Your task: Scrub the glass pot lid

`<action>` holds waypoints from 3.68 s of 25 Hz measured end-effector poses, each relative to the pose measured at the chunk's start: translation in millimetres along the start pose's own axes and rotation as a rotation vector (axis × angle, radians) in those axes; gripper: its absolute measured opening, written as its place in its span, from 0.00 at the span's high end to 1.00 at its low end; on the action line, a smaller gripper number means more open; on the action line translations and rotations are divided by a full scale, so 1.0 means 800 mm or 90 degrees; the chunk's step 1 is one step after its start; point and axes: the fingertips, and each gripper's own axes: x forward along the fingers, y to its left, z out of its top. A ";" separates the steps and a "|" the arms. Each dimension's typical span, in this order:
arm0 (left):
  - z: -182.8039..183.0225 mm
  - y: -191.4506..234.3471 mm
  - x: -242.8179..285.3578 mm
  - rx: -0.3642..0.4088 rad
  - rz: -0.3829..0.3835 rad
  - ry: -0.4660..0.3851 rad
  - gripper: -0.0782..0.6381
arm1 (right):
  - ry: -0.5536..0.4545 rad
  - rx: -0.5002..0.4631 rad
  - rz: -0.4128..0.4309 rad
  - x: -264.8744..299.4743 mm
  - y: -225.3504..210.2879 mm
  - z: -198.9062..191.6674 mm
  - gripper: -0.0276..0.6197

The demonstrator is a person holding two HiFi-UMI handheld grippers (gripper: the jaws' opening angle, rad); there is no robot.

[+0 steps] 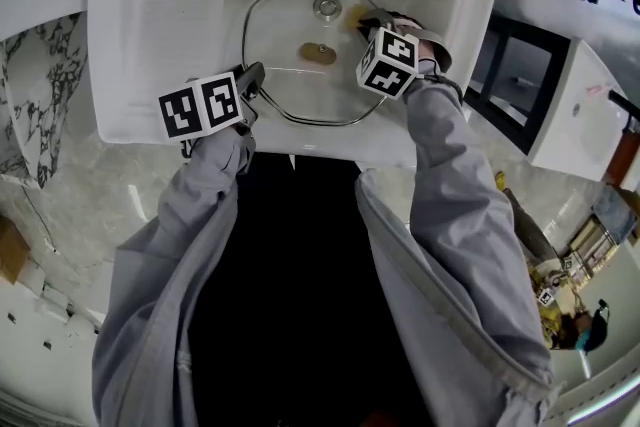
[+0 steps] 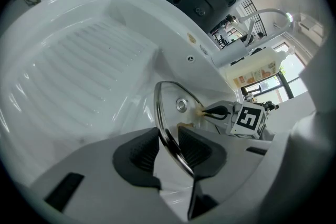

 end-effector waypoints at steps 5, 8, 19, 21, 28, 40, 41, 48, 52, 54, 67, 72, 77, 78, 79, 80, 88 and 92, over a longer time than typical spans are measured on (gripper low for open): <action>0.000 -0.001 -0.001 -0.001 -0.002 -0.008 0.73 | 0.034 0.041 0.019 -0.010 0.026 -0.012 0.91; 0.001 -0.002 -0.003 -0.001 -0.006 -0.013 0.73 | 0.050 0.071 0.041 -0.023 0.042 -0.017 0.91; 0.003 -0.003 -0.004 0.002 -0.011 -0.028 0.73 | 0.061 0.205 0.160 -0.079 0.118 0.001 0.91; 0.002 -0.003 -0.004 0.001 -0.011 -0.027 0.73 | 0.043 0.229 0.193 -0.090 0.129 0.012 0.91; 0.001 -0.001 -0.004 0.001 -0.006 -0.019 0.73 | 0.004 0.302 0.286 -0.115 0.161 0.043 0.91; -0.007 0.006 -0.005 -0.008 0.011 0.003 0.73 | -0.195 0.426 0.403 -0.140 0.163 0.130 0.91; -0.008 0.006 -0.004 -0.010 0.010 0.010 0.73 | -0.230 0.449 0.394 -0.144 0.156 0.134 0.91; -0.020 0.012 0.006 -0.005 0.025 0.103 0.73 | -0.341 0.546 0.348 -0.152 0.130 0.111 0.91; -0.025 0.014 0.013 0.004 0.033 0.151 0.72 | -0.342 0.524 0.339 -0.147 0.139 0.110 0.91; -0.026 0.015 0.016 -0.008 0.034 0.171 0.72 | -0.340 0.509 0.335 -0.147 0.141 0.111 0.91; -0.025 0.008 0.055 -0.182 -0.029 0.294 0.72 | -0.330 0.469 0.336 -0.150 0.150 0.110 0.91; -0.009 -0.008 0.059 -0.118 -0.116 0.225 0.77 | -0.350 0.483 0.339 -0.154 0.150 0.106 0.91; 0.008 -0.032 0.033 -0.167 -0.206 0.119 0.83 | -0.384 0.494 0.318 -0.164 0.145 0.102 0.91; 0.009 -0.034 0.027 -0.167 -0.206 0.104 0.83 | -0.388 0.489 0.310 -0.166 0.144 0.102 0.91; 0.012 -0.036 0.022 -0.168 -0.203 0.089 0.83 | -0.391 0.485 0.303 -0.170 0.142 0.101 0.91; 0.015 -0.037 0.016 -0.168 -0.201 0.073 0.83 | -0.394 0.482 0.295 -0.174 0.140 0.101 0.91; 0.026 -0.051 -0.021 -0.082 -0.135 -0.007 0.80 | -0.401 0.436 0.191 -0.202 0.112 0.104 0.91; 0.025 -0.057 -0.041 -0.062 -0.115 -0.051 0.79 | -0.415 0.423 0.152 -0.219 0.101 0.109 0.91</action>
